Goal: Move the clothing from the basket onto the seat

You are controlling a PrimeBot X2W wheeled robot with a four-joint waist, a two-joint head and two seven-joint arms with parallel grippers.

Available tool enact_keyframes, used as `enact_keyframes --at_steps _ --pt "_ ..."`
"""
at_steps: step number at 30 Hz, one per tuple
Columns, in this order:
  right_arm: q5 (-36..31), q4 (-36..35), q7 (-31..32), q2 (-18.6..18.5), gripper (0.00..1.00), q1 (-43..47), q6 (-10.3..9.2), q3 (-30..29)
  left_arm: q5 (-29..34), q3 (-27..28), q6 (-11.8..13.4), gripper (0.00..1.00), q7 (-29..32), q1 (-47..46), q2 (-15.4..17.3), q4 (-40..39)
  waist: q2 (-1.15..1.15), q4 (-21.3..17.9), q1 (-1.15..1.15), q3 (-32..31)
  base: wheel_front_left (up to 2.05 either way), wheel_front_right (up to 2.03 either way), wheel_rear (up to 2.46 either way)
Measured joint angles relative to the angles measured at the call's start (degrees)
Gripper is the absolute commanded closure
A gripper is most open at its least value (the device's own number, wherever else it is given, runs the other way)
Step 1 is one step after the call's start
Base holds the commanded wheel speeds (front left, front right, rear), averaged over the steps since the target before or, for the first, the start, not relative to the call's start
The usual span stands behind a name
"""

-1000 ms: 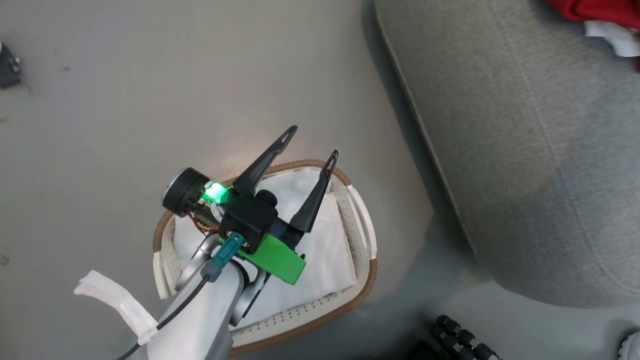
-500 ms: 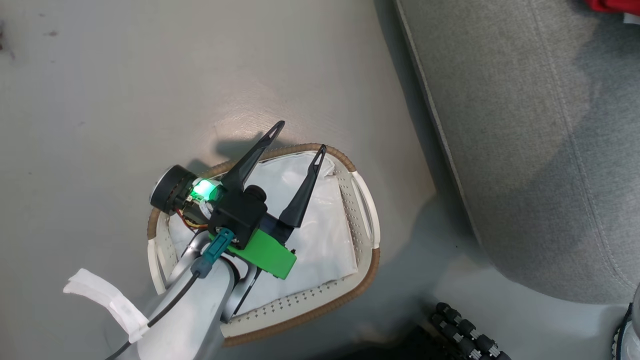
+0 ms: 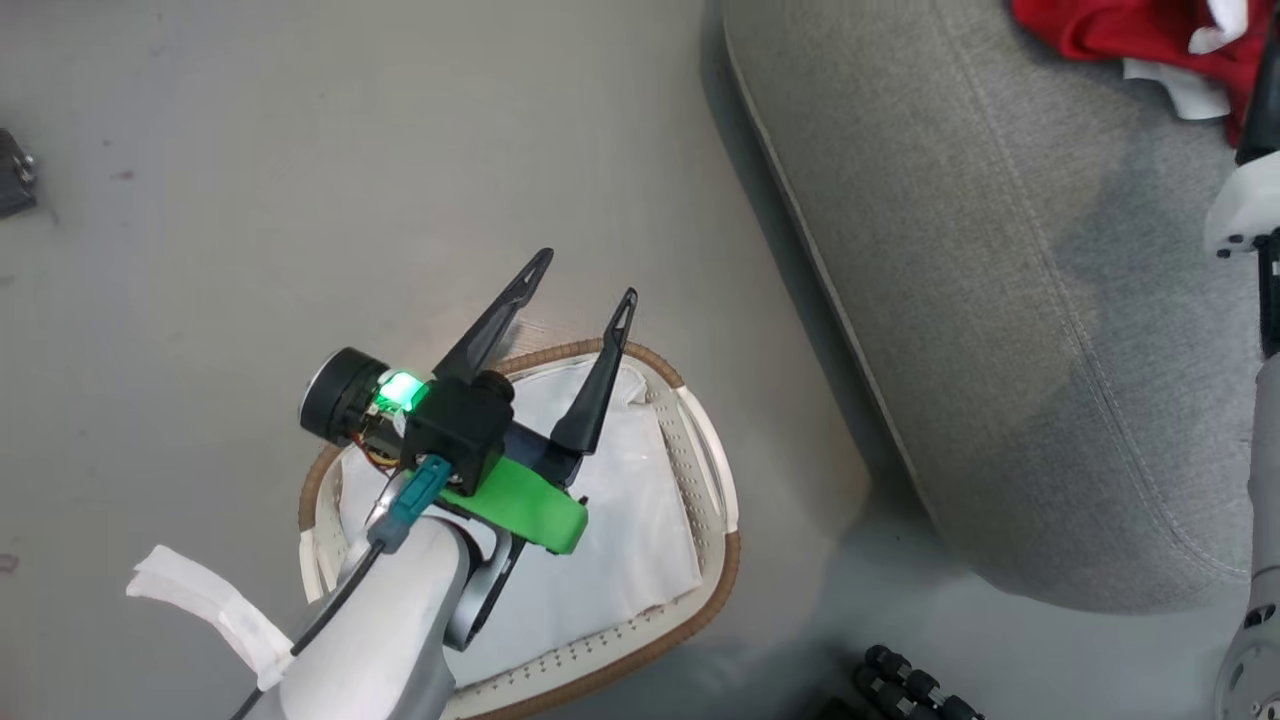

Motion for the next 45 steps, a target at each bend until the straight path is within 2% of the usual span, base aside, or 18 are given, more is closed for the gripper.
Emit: enact_keyframes --at_steps 4,12,24,34,37,41,45 --pt "1.14 -0.47 0.0 -0.01 0.0 2.39 0.0 1.44 -1.45 1.54 0.37 0.0 -0.64 0.81 -1.18 0.93 0.0 -0.15 0.0 -3.16 0.0 0.0 0.0" --pt "2.65 -1.64 0.0 -0.42 0.0 4.87 0.0 5.42 -3.09 6.0 2.69 0.0 -0.93 2.4 -3.19 2.54 0.0 0.88 -0.01 -10.19 0.0 0.0 0.0" --pt "7.05 -1.67 0.0 1.8 0.0 8.5 -0.01 11.85 -5.41 15.77 3.78 0.0 -1.07 9.06 -5.53 6.49 0.0 6.06 -0.01 -20.24 0.0 0.0 0.0" --pt "12.25 -3.61 0.0 7.16 0.0 16.29 -0.01 15.9 -7.22 23.96 3.63 0.0 -1.08 15.38 -6.09 9.29 0.0 11.23 -0.01 -26.63 0.0 0.0 0.0" --pt "13.76 -4.52 0.0 7.64 0.0 18.63 -0.01 17.48 -7.15 26.43 3.46 0.0 -1.07 17.57 -6.23 8.72 0.0 12.27 -0.01 -28.14 0.0 0.0 0.0" --pt "19.78 -5.49 0.0 7.79 0.0 22.62 -0.01 22.36 -6.57 28.33 2.92 0.0 -1.08 20.39 -6.59 7.64 0.0 13.46 -0.01 -29.73 0.0 0.0 0.0" --pt "23.28 -7.69 0.0 7.78 0.0 26.33 -0.01 24.8 -5.79 29.56 2.49 0.0 -1.08 23.35 -6.73 6.17 0.0 14.11 -0.01 -31.0 0.0 0.0 0.0"
